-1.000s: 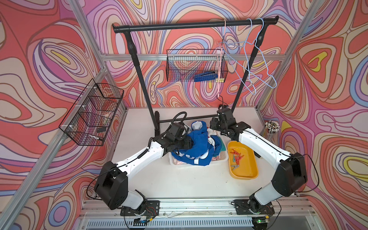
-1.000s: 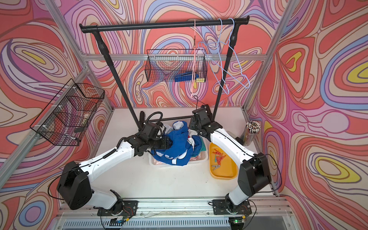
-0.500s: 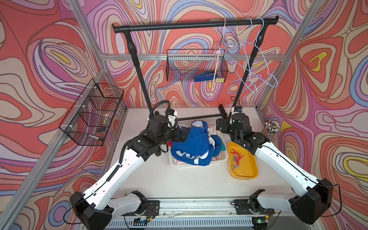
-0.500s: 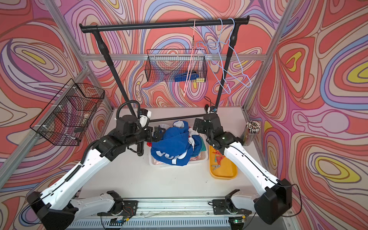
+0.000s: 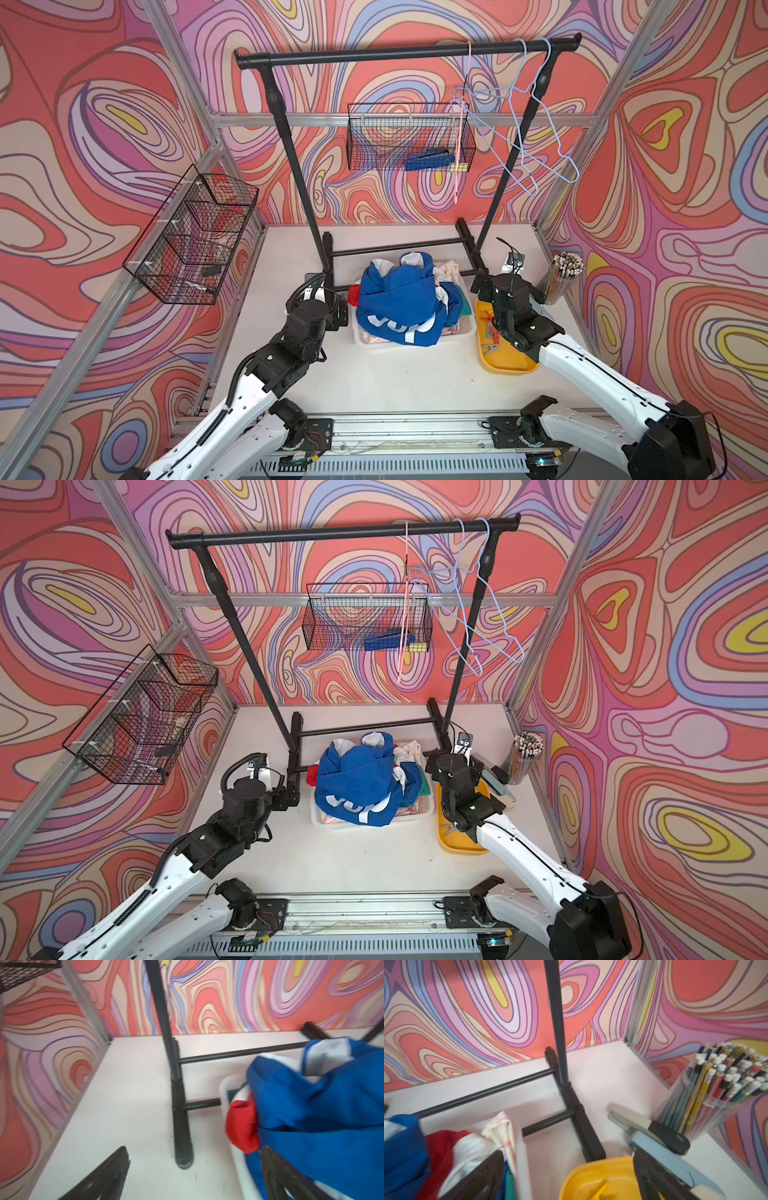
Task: Remove the clothespins securing jackets to the hanger
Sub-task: Adjust the jacket in the basket, then reset both arms
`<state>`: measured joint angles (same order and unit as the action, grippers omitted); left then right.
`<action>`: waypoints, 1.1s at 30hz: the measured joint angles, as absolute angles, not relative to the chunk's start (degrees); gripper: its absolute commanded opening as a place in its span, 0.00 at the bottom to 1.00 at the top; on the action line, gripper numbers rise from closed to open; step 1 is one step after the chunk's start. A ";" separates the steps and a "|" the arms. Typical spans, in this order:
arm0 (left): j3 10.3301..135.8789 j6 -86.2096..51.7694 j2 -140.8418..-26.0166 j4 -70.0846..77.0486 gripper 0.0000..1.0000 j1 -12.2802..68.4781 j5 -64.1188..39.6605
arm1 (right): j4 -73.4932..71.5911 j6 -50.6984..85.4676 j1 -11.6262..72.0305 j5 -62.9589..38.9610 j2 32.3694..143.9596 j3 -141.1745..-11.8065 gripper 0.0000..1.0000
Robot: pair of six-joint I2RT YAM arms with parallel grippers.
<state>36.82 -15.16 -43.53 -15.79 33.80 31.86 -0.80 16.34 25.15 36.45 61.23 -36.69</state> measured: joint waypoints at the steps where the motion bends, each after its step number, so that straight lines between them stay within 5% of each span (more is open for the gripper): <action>1: 35.62 -15.22 -44.88 -14.20 1.00 33.80 34.26 | -4.82 14.35 24.73 36.93 61.91 -33.74 0.98; 13: 20.82 -7.25 -59.83 18.00 1.00 24.47 48.31 | -33.45 3.60 16.34 36.80 73.10 -24.82 0.98; 33: 13.08 4.32 -86.26 62.65 1.00 11.99 34.26 | -70.35 -4.43 11.94 27.46 96.31 -17.65 0.98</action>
<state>13.08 4.32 -86.26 62.65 11.99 34.26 -70.35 -4.43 11.94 27.46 96.31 -17.65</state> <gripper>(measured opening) 0.998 0.983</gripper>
